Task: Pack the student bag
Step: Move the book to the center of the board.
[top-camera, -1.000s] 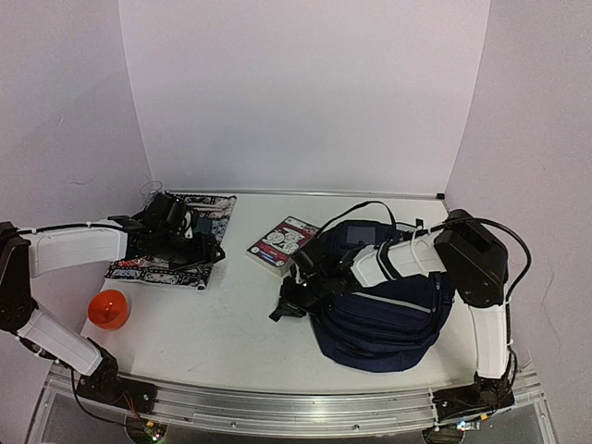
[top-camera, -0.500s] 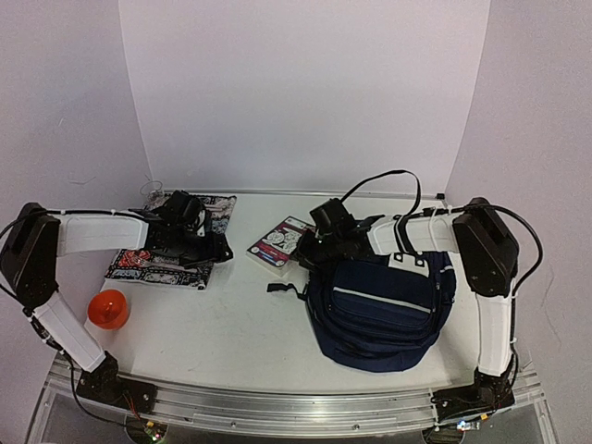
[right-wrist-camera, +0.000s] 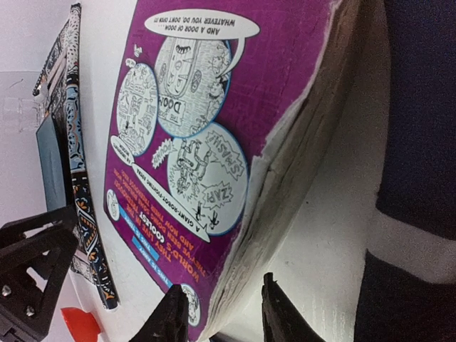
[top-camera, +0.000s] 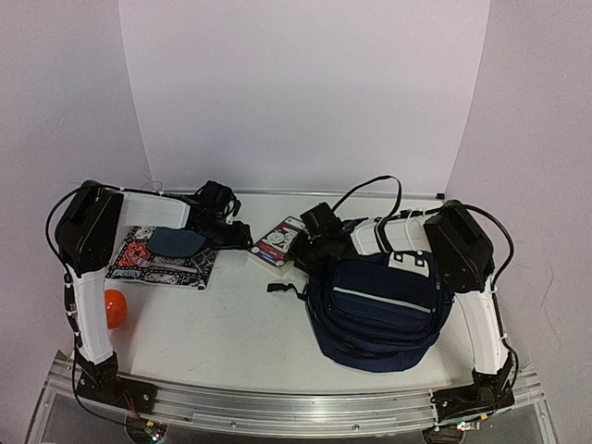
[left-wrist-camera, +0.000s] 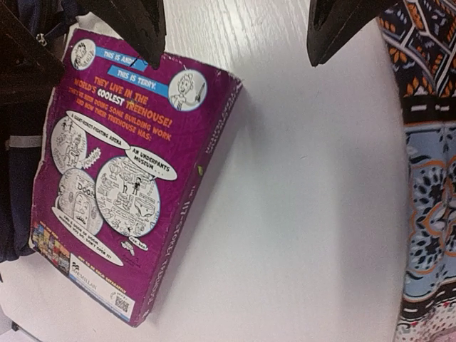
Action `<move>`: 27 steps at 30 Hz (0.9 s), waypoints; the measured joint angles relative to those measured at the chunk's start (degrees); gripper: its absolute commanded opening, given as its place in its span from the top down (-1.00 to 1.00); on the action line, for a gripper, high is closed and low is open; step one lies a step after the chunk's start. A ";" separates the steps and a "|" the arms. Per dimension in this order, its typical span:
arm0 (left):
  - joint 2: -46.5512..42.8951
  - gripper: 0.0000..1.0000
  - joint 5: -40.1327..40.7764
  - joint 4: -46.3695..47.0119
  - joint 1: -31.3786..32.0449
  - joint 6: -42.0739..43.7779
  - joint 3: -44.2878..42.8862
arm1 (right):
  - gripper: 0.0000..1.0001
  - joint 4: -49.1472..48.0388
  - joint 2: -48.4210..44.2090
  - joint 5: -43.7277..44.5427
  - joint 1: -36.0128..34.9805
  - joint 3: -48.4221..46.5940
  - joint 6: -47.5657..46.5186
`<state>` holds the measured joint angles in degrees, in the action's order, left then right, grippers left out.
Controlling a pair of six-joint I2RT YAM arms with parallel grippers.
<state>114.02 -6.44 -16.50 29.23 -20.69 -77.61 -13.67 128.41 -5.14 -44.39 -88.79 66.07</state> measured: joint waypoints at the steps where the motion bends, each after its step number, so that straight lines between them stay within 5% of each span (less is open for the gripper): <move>1: 1.41 -0.34 -0.27 -0.03 -0.02 0.57 -1.18 | 0.26 -0.03 0.08 -0.20 0.00 -0.17 -0.01; 8: 7.92 -0.22 -4.81 0.05 -0.04 2.45 -5.21 | 0.26 -1.09 0.08 -2.16 0.01 -1.98 -0.29; 27: 8.22 -0.11 -11.55 0.10 -0.70 0.90 -4.81 | 0.29 -4.74 1.59 -4.71 0.40 -1.07 4.91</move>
<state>122.23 -17.99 -16.40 28.54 -19.79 -82.43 -18.41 129.99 -9.85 -43.99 -89.86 70.98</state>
